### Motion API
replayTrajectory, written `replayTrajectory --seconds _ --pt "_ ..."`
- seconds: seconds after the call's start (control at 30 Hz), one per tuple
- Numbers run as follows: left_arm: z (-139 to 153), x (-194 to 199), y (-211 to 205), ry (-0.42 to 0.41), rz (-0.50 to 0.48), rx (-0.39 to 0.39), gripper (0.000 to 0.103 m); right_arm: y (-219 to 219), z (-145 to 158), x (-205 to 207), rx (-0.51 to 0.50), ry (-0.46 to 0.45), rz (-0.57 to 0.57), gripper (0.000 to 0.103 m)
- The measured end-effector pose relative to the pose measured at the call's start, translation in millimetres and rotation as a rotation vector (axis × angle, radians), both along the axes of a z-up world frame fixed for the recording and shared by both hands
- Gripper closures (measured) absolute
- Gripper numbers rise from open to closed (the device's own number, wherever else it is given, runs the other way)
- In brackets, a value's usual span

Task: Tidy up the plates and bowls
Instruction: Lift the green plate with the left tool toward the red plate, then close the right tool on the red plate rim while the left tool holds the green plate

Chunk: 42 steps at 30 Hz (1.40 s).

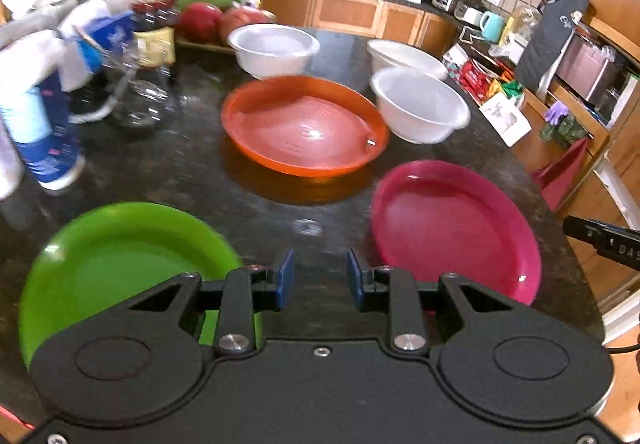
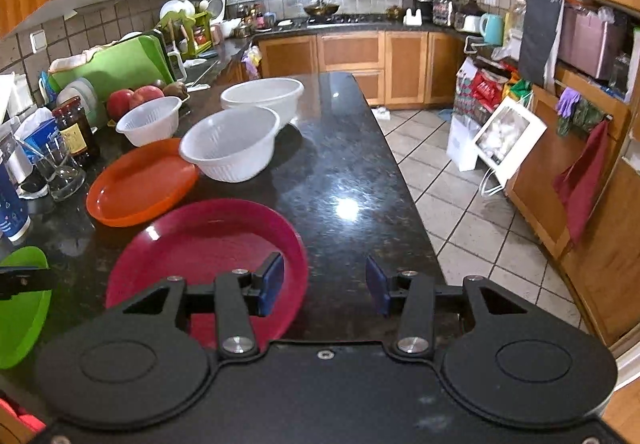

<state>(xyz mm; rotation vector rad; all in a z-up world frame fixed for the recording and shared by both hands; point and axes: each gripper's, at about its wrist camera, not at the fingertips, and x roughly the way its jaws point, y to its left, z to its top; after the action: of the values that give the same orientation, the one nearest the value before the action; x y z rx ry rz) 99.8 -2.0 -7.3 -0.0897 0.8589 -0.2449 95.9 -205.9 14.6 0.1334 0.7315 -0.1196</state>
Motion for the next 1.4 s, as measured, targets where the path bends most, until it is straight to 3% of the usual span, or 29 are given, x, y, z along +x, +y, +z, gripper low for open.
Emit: replayTrajectory --seconds 0.23,0.53,1.07,1.4 --pt "-8.3 7.8 -39.7 0.015 0.032 0.006 0.066 -30.8 -13.0 18.8 0.059 0.015 0.105 0.056" --pt "-15.2 13.5 -67.6 0.044 0.103 0.035 0.065 -33.5 -23.5 44.6 0.109 0.023 0.29 0.056" --pt "-18.5 15.6 -66.7 0.079 0.212 0.076 0.065 -34.2 -45.5 76.7 0.15 0.089 0.366 0.056" --pt "-28.8 24.1 -74.2 0.111 0.18 0.081 0.065 -27.4 -48.8 78.0 0.136 0.102 0.379 0.071"
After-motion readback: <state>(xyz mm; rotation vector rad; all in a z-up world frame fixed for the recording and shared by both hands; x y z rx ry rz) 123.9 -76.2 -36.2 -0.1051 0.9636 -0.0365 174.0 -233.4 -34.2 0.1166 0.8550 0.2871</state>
